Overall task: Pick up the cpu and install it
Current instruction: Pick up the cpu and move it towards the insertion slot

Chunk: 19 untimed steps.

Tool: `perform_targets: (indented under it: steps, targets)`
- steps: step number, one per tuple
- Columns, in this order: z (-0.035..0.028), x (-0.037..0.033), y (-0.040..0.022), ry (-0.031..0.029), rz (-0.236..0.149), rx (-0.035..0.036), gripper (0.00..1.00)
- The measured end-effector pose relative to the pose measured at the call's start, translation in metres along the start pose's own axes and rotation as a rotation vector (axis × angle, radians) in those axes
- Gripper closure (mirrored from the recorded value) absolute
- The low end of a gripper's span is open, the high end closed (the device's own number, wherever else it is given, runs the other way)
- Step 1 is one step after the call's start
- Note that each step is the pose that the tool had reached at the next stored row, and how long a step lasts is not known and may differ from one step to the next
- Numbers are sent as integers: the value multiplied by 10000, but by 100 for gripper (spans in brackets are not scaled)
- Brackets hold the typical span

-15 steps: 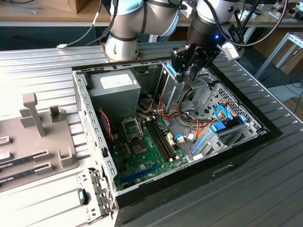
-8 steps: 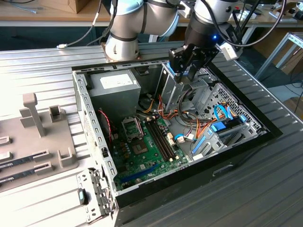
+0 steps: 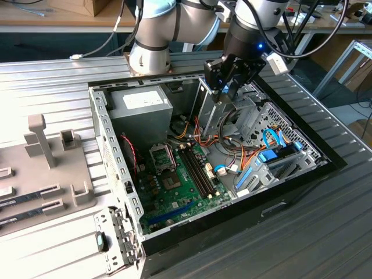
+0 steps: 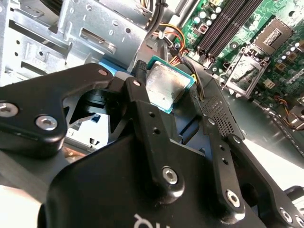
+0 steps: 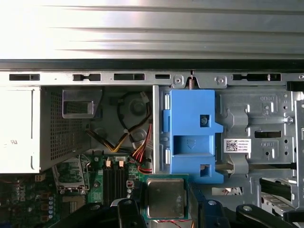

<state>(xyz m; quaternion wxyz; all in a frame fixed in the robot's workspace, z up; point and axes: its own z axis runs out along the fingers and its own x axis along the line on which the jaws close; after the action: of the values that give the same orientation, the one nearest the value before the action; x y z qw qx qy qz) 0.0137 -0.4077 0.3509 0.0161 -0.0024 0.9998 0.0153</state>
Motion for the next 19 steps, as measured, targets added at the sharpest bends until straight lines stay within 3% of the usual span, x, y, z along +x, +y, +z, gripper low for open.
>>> perform_targets:
  steps: [19]
  targets:
    - [2, 187, 0, 0, 0, 0, 53]
